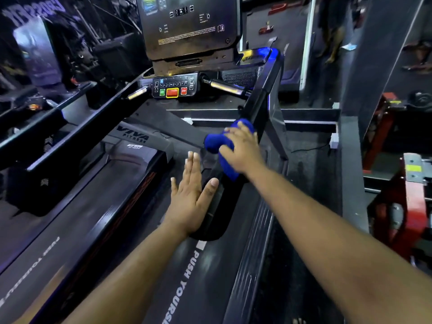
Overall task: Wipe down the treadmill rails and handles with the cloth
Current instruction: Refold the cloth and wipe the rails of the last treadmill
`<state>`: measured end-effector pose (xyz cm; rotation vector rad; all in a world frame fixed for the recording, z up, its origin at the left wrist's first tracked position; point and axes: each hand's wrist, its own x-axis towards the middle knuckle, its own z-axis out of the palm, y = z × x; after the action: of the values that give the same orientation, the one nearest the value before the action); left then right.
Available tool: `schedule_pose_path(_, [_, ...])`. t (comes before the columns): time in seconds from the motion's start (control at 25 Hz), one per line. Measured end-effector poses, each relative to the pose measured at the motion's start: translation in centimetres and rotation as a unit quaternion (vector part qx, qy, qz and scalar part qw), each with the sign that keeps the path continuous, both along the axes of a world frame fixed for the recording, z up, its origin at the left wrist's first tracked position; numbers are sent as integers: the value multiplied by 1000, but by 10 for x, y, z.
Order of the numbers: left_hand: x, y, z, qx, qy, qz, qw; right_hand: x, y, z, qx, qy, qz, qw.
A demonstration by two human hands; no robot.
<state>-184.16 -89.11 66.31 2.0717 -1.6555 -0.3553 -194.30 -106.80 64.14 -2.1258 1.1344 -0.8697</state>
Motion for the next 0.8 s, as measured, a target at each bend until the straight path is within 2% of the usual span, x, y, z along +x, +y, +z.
schedule_pose_path(0.08, [0,14,-1,-35,16,4,999,-4,65,-15,-28,-31,64,997])
schedule_pose_path(0.16, [-1,23,-3,-81,29,7,996,-8,75,-22,-53,-38,77,995])
schedule_pose_path(0.28, [-4,27,-3,-88,45,25,995,-4,39,-9,-3,-30,17,999])
schedule_pose_path(0.36, [-3,35,-6,-86,39,24,995,3,60,-8,29,-25,-21,999])
schedule_pose_path(0.4, [-1,40,-6,-92,39,19,995,5,85,-12,20,-37,-5,999])
schedule_pose_path(0.56, [5,56,-6,-133,24,-27,990,-4,191,-44,2,-225,44,973])
schedule_pose_path(0.68, [-2,55,6,-135,2,-56,989,3,188,-69,-10,-327,28,945])
schedule_pose_path(0.76, [-4,44,12,-88,-39,-59,994,14,158,-78,99,-390,-8,915])
schedule_pose_path(0.8, [-5,39,12,-57,-66,-59,994,15,142,-77,176,-429,-42,885])
